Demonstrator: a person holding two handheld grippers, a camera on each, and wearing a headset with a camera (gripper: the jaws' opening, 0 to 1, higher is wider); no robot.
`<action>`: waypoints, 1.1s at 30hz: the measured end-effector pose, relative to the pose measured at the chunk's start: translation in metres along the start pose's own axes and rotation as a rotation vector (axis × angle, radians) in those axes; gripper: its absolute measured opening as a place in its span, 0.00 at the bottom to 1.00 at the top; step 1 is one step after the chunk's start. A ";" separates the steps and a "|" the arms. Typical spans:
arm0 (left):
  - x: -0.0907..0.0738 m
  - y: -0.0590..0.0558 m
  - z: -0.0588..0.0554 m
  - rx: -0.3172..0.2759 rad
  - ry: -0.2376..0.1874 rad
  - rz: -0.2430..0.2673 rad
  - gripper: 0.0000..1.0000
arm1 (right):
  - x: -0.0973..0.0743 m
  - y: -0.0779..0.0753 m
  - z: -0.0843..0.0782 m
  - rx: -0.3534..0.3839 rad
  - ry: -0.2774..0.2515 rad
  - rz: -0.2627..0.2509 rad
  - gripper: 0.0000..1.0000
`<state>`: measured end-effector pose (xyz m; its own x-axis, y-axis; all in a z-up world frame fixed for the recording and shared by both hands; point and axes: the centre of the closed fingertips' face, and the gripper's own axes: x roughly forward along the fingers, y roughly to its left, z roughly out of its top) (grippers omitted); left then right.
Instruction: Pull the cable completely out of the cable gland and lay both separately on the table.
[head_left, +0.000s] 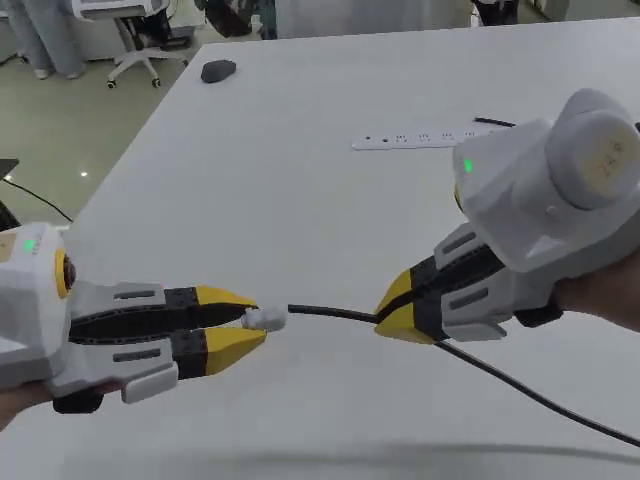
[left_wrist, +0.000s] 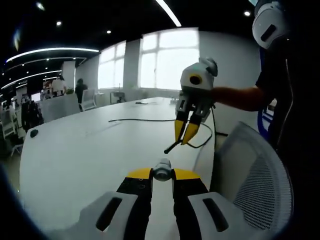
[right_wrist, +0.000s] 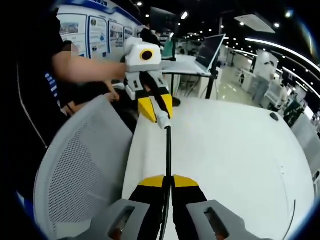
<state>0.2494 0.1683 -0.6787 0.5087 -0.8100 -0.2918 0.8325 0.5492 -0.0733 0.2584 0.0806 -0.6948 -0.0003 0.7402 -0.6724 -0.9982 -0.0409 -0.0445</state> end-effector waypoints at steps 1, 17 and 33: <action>-0.006 0.001 -0.003 -0.017 -0.008 0.008 0.15 | 0.006 0.000 0.005 -0.003 0.003 0.006 0.00; -0.073 0.041 -0.069 -0.079 -0.033 0.304 0.15 | 0.085 -0.043 0.097 0.294 -0.275 -0.059 0.00; -0.074 0.066 -0.141 -0.175 0.002 0.505 0.15 | 0.201 -0.082 0.082 0.530 -0.326 -0.193 0.00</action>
<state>0.2361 0.2932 -0.7964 0.8361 -0.4354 -0.3337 0.4346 0.8969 -0.0813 0.3356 0.2874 -0.7655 0.2466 0.8702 -0.4266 -0.8768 0.3878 0.2843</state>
